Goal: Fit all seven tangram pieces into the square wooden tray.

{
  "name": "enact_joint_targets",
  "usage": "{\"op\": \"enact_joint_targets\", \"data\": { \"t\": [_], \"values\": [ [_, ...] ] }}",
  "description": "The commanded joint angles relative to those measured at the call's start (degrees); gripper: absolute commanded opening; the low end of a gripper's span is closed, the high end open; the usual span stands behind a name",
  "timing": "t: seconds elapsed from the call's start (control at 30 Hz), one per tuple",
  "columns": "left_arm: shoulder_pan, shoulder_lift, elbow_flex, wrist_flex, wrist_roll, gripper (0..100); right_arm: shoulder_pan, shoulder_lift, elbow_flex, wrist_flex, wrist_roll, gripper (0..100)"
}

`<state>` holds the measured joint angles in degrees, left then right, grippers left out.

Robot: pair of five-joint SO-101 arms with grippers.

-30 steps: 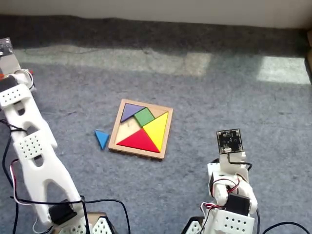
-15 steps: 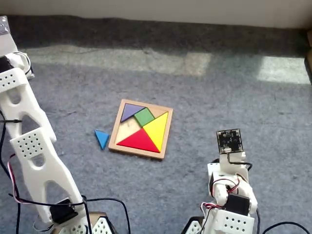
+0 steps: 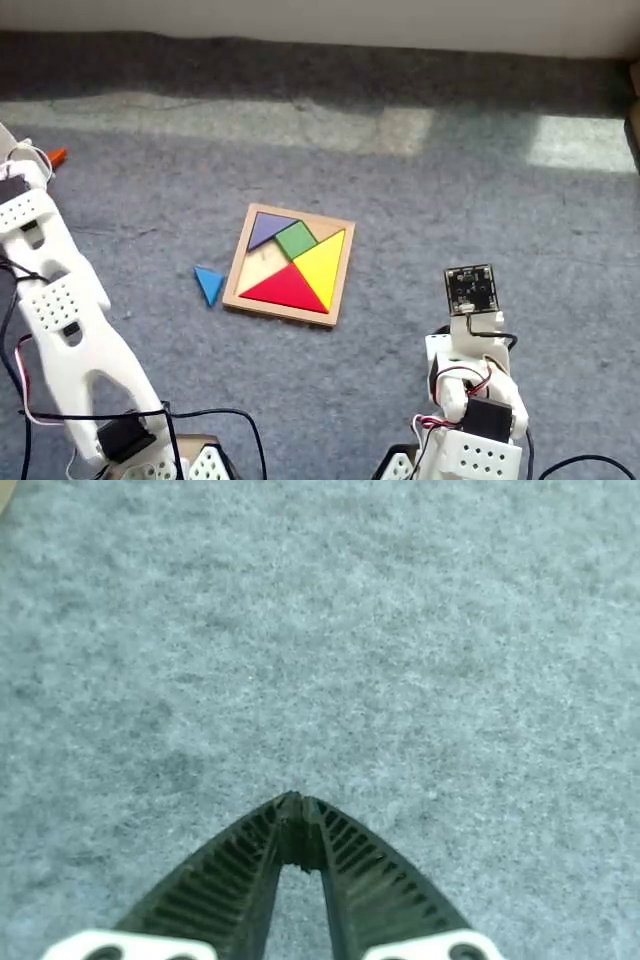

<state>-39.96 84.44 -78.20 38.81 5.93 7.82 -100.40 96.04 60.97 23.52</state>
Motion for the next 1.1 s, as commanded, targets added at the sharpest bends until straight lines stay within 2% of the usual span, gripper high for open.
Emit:
{"op": "enact_joint_targets", "data": {
  "t": [0.0, 0.13, 0.4, 0.63, 0.73, 1.07],
  "values": [
    [-0.5, -0.7, -0.7, 2.2, -6.4, 6, 0.7, -0.7, 3.8, 0.2, -0.1, 0.5],
    [0.8, -0.9, -2.1, 13.6, -14.7, 6, 0.7, -0.7, 3.8, 0.2, -0.1, 0.5],
    [6.1, -1.0, -17.5, 42.5, -26.3, 6, 0.7, -0.7, 3.8, 0.2, -0.1, 0.5],
    [12.4, -5.1, -17.1, 58.8, -28.6, 6, 0.7, -0.7, 3.8, 1.6, -0.1, 0.5],
    [14.5, -6.0, -16.9, 62.5, -28.2, 6, 0.7, -0.7, 3.8, 1.6, -0.1, 0.5],
    [16.1, -10.3, -14.8, 62.9, -22.9, 6, 0.7, -0.7, 3.7, 1.5, -0.1, 0.5]
  ]
}}
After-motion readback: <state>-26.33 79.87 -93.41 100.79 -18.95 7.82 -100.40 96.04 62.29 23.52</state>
